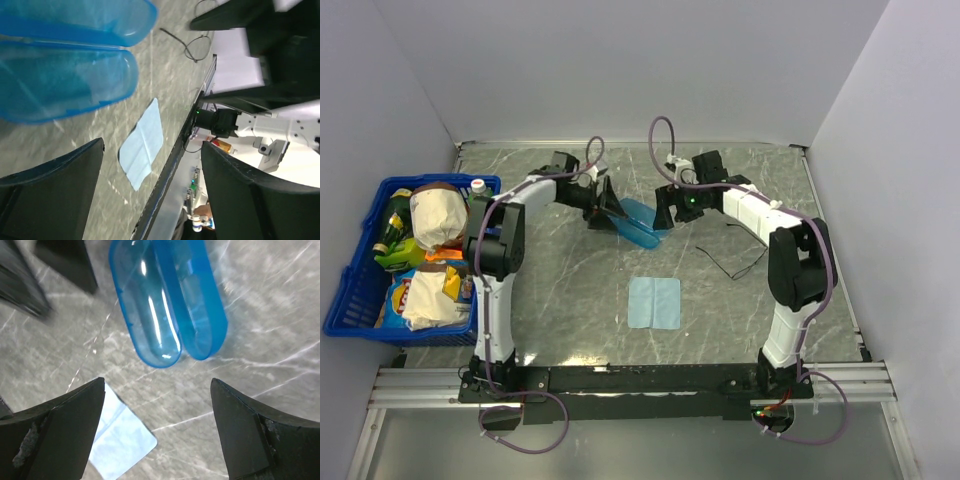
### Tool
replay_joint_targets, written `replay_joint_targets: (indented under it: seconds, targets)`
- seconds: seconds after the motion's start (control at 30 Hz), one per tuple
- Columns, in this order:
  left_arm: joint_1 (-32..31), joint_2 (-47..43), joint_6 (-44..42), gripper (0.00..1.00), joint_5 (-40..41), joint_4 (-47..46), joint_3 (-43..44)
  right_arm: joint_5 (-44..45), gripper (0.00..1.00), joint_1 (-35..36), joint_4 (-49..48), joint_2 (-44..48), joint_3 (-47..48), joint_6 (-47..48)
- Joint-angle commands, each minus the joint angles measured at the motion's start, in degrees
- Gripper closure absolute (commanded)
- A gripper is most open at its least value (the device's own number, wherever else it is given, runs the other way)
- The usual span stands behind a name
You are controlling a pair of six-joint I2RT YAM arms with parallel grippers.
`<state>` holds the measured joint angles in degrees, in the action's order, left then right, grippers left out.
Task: Organize the sunglasses
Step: Place the opened sunglasses case at the center of the board, then rotate the opened sunglasses case at the center of the board.
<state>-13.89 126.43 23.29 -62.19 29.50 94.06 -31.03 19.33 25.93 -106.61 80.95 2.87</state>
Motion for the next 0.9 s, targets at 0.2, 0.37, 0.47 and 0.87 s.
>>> replay_joint_targets:
  seconds: [0.2, 0.37, 0.47, 0.87]
  targets:
    - [8.9, -7.8, -19.6, 0.14, -2.2, 19.5, 2.9, -4.0, 0.17, 0.4, 6.7, -6.1, 2.4, 1.1]
    - [11.8, -9.7, -28.7, 0.05, 0.1, 24.5, 0.6, -4.2, 0.21, 0.4, 5.8, -9.6, 4.5, 0.6]
    - [12.1, -11.0, -31.5, 0.02, 0.3, 25.6, -1.0, -4.4, 0.24, 0.5, 5.1, -11.0, 6.4, 0.1]
    - [12.1, -11.3, -37.1, 0.01, -2.9, 28.0, -4.9, 1.8, 0.39, 0.5, 2.1, -16.3, 14.3, -1.1]
